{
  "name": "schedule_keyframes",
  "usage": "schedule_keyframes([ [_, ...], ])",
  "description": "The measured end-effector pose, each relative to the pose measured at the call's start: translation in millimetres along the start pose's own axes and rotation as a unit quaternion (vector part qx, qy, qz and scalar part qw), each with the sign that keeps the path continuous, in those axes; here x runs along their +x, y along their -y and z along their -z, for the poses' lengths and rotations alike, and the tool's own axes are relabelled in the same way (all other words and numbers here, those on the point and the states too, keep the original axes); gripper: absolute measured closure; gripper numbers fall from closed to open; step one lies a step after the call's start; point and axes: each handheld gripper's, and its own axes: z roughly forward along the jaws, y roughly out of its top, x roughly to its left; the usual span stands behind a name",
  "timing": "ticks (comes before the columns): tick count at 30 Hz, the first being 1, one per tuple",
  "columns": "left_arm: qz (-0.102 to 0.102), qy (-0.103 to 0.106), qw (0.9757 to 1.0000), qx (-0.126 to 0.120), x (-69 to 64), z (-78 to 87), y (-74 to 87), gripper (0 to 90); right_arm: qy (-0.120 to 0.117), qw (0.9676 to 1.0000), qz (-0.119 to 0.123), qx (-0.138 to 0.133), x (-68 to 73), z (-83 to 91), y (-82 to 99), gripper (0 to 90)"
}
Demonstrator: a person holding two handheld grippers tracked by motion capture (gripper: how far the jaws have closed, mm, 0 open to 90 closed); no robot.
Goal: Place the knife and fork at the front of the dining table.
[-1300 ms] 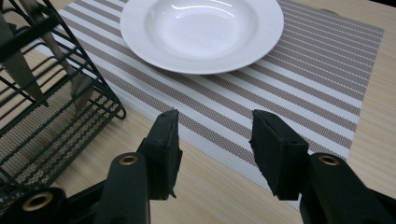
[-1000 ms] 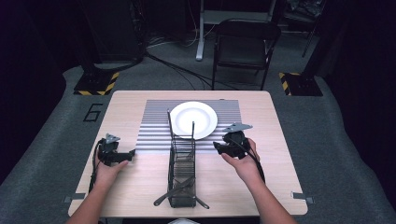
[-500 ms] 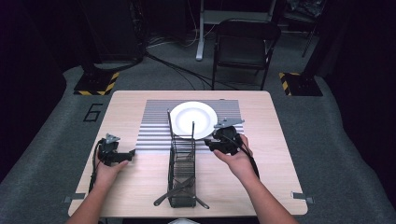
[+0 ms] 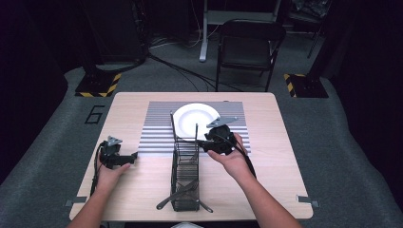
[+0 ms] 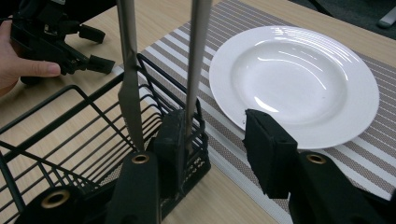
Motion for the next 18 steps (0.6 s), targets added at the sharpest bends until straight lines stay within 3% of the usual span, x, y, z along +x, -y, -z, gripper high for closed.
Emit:
schedule_keyframes([
  [5,0.0,0.0,1.0,0.0,0.0,0.0,0.0,6.3,-0.005,0.9998,0.016,-0.004,4.6,-8.0,-7.5,58.7],
  [9,0.0,0.0,1.0,0.0,0.0,-0.1,0.0,6.3,-0.007,0.9999,0.015,-0.004,5.5,-10.6,-10.1,59.4],
  [18,0.0,-0.001,1.0,-0.003,0.0,-0.5,0.1,6.4,-0.009,0.9997,0.024,-0.002,11.2,-18.1,-19.6,69.2],
])
